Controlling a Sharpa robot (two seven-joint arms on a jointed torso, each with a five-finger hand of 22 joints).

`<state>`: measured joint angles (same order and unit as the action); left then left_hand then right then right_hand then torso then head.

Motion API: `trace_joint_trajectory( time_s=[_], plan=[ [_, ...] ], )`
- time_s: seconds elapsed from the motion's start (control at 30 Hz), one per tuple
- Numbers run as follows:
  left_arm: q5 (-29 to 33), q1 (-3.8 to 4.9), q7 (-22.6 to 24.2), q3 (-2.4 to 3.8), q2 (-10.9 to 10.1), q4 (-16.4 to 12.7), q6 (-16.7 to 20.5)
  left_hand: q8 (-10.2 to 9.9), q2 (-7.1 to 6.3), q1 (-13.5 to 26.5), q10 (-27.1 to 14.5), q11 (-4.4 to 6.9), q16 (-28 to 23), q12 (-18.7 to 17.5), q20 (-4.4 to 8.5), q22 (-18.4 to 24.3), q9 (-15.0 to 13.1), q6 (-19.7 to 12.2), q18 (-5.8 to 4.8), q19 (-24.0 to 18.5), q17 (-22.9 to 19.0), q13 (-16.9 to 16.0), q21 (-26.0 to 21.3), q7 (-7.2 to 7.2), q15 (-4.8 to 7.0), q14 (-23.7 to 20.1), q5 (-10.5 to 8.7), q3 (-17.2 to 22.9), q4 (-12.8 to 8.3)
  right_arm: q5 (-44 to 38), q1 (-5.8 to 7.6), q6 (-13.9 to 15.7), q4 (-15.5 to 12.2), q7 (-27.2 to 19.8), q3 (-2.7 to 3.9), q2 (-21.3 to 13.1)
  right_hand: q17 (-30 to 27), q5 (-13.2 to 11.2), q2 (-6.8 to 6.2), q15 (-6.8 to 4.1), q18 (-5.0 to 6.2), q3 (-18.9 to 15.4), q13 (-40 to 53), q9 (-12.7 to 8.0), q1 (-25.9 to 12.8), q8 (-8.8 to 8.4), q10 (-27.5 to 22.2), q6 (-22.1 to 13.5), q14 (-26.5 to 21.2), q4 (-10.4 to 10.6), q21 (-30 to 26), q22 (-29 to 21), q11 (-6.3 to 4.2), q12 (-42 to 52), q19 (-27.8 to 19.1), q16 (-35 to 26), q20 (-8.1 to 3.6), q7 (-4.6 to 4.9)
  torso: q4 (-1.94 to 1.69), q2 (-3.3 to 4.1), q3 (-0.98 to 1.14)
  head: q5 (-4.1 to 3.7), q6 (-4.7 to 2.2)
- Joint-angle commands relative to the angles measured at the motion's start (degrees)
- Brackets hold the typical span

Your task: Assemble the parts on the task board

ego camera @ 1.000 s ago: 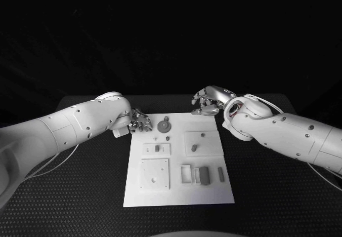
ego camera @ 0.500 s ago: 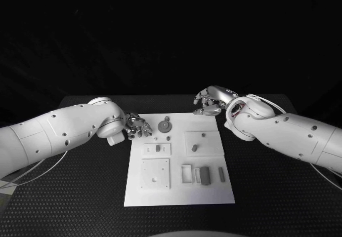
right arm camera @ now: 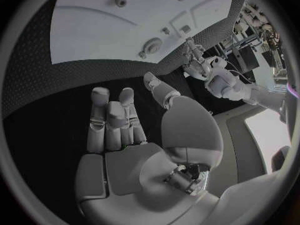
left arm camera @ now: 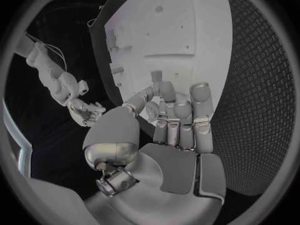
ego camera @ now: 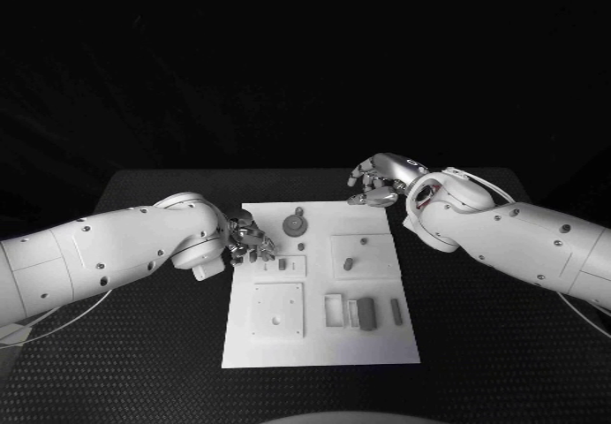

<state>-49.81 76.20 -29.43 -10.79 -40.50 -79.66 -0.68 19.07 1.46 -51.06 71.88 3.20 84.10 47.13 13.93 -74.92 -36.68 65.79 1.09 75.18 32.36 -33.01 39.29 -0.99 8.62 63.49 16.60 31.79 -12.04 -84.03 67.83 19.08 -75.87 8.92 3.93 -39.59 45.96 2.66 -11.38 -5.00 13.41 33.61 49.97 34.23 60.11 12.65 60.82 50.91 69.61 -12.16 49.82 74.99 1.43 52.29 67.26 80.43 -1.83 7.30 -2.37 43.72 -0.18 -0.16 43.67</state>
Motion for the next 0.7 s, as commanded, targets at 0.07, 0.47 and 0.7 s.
trace_joint_trajectory(
  time_s=[0.07,0.47,0.7],
  plan=[
    [-7.7,0.02,-1.6,-0.59,-0.5,-1.5,0.9,2.3,0.53,-0.6,2.2,1.55,0.6,0.4,1.20,-1.3,-0.7,1.5,2.59,1.6,0.3,-0.1,0.6,-0.43,2.05,2.3,0.29,0.7,-0.6,0.0,-0.02,-0.9,-0.1,-0.2,0.02,0.0,0.0,0.1,0.03,0.12,1.59,0.0,0.1,0.0,-0.7,-0.26,-0.2,-0.2,-0.5,0.5,-0.3,0.7,-0.02,-0.3,-0.1,-0.2,-0.28,0.63,0.07,0.05,0.03,0.06,0.31],
    [-10.7,-0.24,-3.0,-1.77,-0.2,-1.2,-0.9,2.8,0.33,-0.5,2.6,1.72,0.9,0.6,1.21,-1.2,-0.9,1.8,2.46,1.9,0.6,-0.2,1.1,-0.23,2.22,2.7,0.61,0.8,-0.4,0.0,-0.02,-0.8,-0.2,-0.2,0.02,-0.2,0.0,0.1,0.02,0.12,1.59,0.0,0.1,0.0,-0.6,-0.27,-0.2,-0.2,-0.5,0.5,-0.3,0.7,-0.02,-0.3,-0.1,-0.2,-0.29,0.63,0.09,0.11,0.06,0.12,0.49],
    [-10.6,-0.70,-3.1,-1.86,0.2,-0.6,-1.2,2.9,0.30,-0.3,2.7,1.69,0.8,0.6,1.17,-1.2,-0.9,1.7,2.40,1.9,0.6,-0.2,1.2,-0.25,2.20,2.6,0.58,0.8,-0.3,0.0,-0.02,-0.9,-0.1,-0.2,0.02,-0.3,0.0,0.1,0.03,0.12,1.59,0.0,0.1,0.0,-0.6,-0.27,-0.2,-0.2,-0.5,0.5,-0.3,0.7,-0.02,-0.3,-0.1,-0.2,-0.29,0.63,0.14,0.10,0.10,0.01,0.61]
  ],
)
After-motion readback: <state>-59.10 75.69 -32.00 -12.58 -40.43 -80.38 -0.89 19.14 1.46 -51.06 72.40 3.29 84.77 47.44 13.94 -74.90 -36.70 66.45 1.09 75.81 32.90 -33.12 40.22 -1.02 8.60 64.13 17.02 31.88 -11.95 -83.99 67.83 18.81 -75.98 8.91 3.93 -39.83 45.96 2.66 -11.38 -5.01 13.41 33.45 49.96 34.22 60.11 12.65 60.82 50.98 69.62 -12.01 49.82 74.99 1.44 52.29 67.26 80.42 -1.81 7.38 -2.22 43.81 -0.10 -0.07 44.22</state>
